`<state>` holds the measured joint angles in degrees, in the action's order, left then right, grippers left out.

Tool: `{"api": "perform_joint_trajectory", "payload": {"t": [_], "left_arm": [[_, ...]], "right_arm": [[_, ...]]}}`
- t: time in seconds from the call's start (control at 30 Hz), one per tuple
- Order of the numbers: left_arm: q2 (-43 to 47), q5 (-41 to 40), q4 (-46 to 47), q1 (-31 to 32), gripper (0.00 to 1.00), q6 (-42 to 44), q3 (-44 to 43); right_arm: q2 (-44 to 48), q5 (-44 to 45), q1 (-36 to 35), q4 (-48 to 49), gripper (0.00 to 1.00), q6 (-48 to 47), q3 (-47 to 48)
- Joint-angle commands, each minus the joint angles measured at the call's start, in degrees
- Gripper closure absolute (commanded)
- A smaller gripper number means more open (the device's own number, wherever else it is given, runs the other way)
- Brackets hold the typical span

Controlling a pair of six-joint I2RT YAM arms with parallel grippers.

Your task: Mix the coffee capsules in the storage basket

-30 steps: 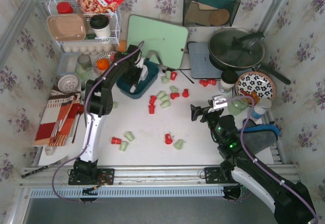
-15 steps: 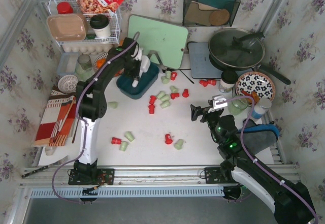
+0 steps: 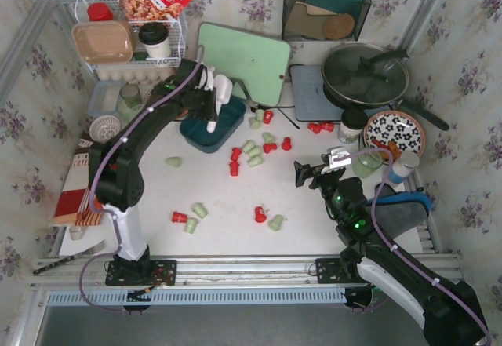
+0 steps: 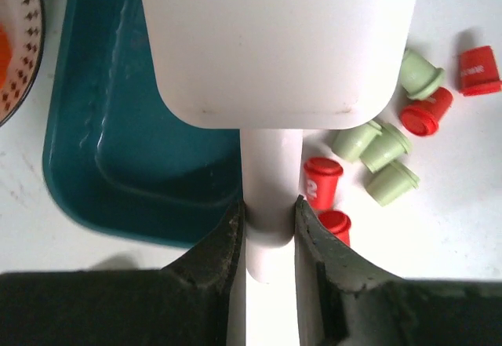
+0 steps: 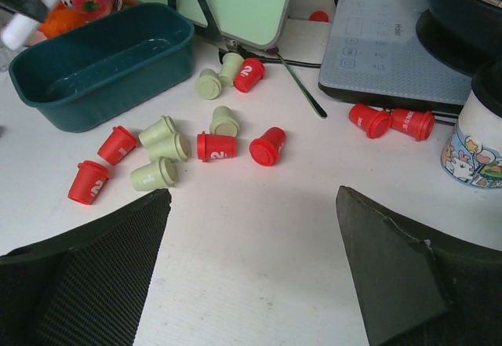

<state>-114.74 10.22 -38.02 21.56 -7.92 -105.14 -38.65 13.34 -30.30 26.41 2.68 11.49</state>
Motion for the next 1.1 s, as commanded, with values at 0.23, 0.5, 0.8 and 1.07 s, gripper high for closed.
{"api": "perform_joint_trajectory", "payload": {"t": [0.23,0.5,0.8,1.07], "left_arm": [[20.0,-10.0,10.4,0.0,1.0,-2.6,18.9],[33.1,-25.6,5.4,-0.5,1.0,-5.9,31.5],[44.0,-29.8,-0.7,-5.8,1.0,-11.4,40.4],[46.9,-28.2,-4.9,-10.5,1.0,-15.0,41.2]], "right_arm": [[-0.9,0.6,-0.1,1.3,0.04,0.4,0.7],[0.9,0.2,-0.1,1.8,0.02,0.9,0.1],[-0.8,-1.0,-0.1,1.9,0.02,1.6,0.5],[-0.6,0.0,-0.1,1.3,0.01,1.6,0.4]]}}
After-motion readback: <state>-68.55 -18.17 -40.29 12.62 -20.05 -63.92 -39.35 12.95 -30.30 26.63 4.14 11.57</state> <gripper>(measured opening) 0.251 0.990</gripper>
